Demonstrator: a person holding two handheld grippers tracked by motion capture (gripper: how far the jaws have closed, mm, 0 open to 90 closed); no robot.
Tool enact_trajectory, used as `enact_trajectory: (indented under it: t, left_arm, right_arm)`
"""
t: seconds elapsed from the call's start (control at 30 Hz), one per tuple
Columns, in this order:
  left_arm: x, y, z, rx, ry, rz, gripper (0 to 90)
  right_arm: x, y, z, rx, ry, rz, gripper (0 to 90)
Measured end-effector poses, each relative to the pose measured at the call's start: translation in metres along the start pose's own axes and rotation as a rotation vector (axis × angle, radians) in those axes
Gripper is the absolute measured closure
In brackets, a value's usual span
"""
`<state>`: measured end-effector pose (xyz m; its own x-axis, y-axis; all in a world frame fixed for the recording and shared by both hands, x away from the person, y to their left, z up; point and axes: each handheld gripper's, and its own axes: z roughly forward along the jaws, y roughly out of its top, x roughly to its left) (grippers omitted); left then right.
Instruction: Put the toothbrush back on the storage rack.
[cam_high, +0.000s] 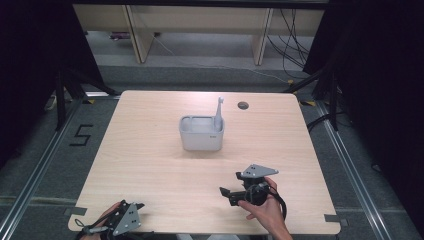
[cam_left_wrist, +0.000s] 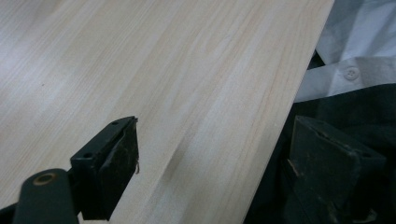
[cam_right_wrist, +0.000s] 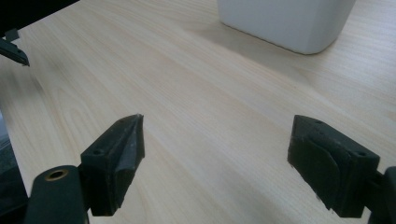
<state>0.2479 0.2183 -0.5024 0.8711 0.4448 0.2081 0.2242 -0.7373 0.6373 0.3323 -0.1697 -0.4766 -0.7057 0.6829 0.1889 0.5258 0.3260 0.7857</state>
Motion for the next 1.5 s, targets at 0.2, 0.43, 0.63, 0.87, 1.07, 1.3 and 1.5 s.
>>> enact_trajectory:
  t: [0.2,0.43,0.63,0.87,1.07,1.3,1.5]
  left_arm:
    - [-0.001,0.0,0.0,-0.004,-0.002,-0.014,15.4]
    - [-0.001,0.0,0.0,-0.004,-0.001,-0.014,15.4]
    - [-0.001,0.0,0.0,-0.005,-0.001,-0.015,15.4]
    - [-0.001,0.0,0.0,-0.003,-0.002,-0.015,15.4]
    - [-0.001,0.0,0.0,0.007,0.018,-0.009,15.4]
    - [-0.001,0.0,0.0,0.008,0.02,-0.007,15.4]
    - [-0.001,0.0,0.0,0.01,0.006,-0.008,15.4]
  right_arm:
    - [-0.003,-0.005,-0.005,-0.004,-0.014,-0.032,18.8]
    - [-0.002,-0.011,-0.007,0.011,0.003,-0.03,15.5]
    - [0.0,-0.016,-0.011,0.02,0.004,-0.001,15.5]
    - [0.003,-0.022,-0.015,0.065,-0.001,-0.018,15.5]
    - [0.004,-0.027,-0.017,0.077,-0.023,-0.056,15.5]
    - [0.006,-0.034,-0.02,0.111,-0.02,-0.061,15.6]
    - [0.007,-0.038,-0.02,0.132,-0.017,-0.074,15.6]
